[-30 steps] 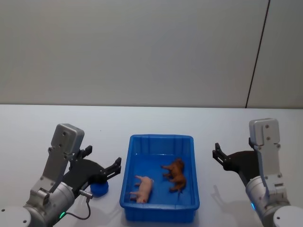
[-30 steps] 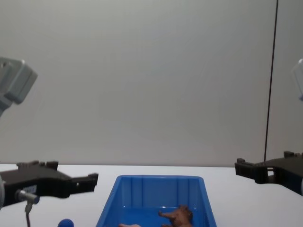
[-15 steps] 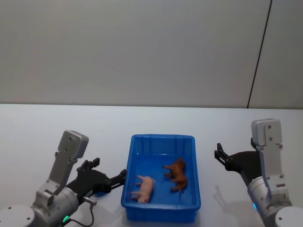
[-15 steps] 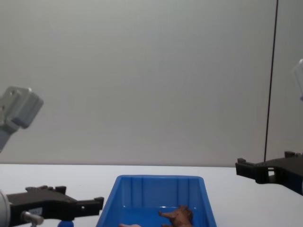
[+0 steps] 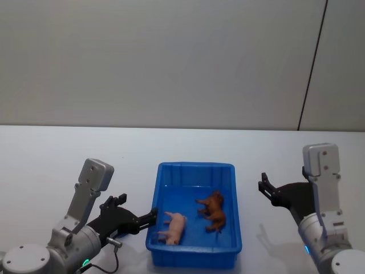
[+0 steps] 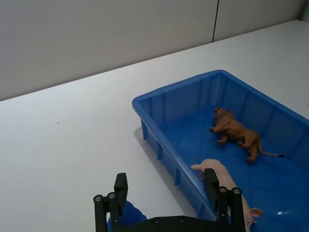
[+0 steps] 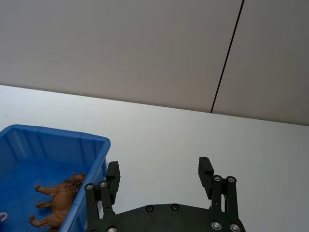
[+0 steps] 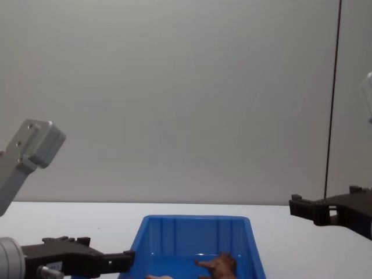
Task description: Pick up the two dolls from the table and place them into the box.
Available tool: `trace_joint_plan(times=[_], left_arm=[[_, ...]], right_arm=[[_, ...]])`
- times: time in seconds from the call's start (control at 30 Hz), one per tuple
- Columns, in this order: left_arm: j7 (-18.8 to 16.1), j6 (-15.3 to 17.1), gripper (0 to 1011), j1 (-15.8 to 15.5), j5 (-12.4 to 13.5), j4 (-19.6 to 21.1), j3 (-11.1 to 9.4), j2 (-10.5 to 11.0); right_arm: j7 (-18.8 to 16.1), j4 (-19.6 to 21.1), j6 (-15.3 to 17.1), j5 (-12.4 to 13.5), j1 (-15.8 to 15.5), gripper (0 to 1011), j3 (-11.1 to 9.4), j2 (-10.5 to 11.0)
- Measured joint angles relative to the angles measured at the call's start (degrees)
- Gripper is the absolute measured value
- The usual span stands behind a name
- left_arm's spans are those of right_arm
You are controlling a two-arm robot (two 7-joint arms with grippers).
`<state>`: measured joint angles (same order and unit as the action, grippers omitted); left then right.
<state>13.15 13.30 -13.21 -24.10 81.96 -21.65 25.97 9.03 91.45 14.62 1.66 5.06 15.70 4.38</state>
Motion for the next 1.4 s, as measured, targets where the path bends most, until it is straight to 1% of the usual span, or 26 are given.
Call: trace_joint_plan(times=[0.2, 0.4, 0.63, 1.07, 1.4], left_arm=[[-0.74, -0.12, 1001, -0.04, 0.02, 0.17, 0.44, 0.21], [-1.86, -0.66, 1001, 0.61, -0.53, 1.28, 1.15, 1.00], [-2.66, -0.53, 1001, 1.34, -1.14, 2.26, 1.75, 1.73], [-2.79, 2.46, 1001, 1.63, -1.26, 2.26, 2.13, 2.21], [-2.84, 4.59, 1002, 1.14, -0.27, 1.02, 2.21, 2.04]], right_arm=[[-0.01, 0.00, 0.00, 0.00, 0.00, 1001, 0.00, 0.00], [-0.01, 0.00, 0.00, 0.00, 0.00, 1001, 0.00, 0.00], [-0.01, 0.00, 0.00, 0.00, 0.00, 1001, 0.00, -0.01], [-0.01, 0.00, 0.00, 0.00, 0.00, 1001, 0.00, 0.00], [-0.01, 0.00, 0.00, 0.00, 0.00, 1001, 0.00, -0.01]])
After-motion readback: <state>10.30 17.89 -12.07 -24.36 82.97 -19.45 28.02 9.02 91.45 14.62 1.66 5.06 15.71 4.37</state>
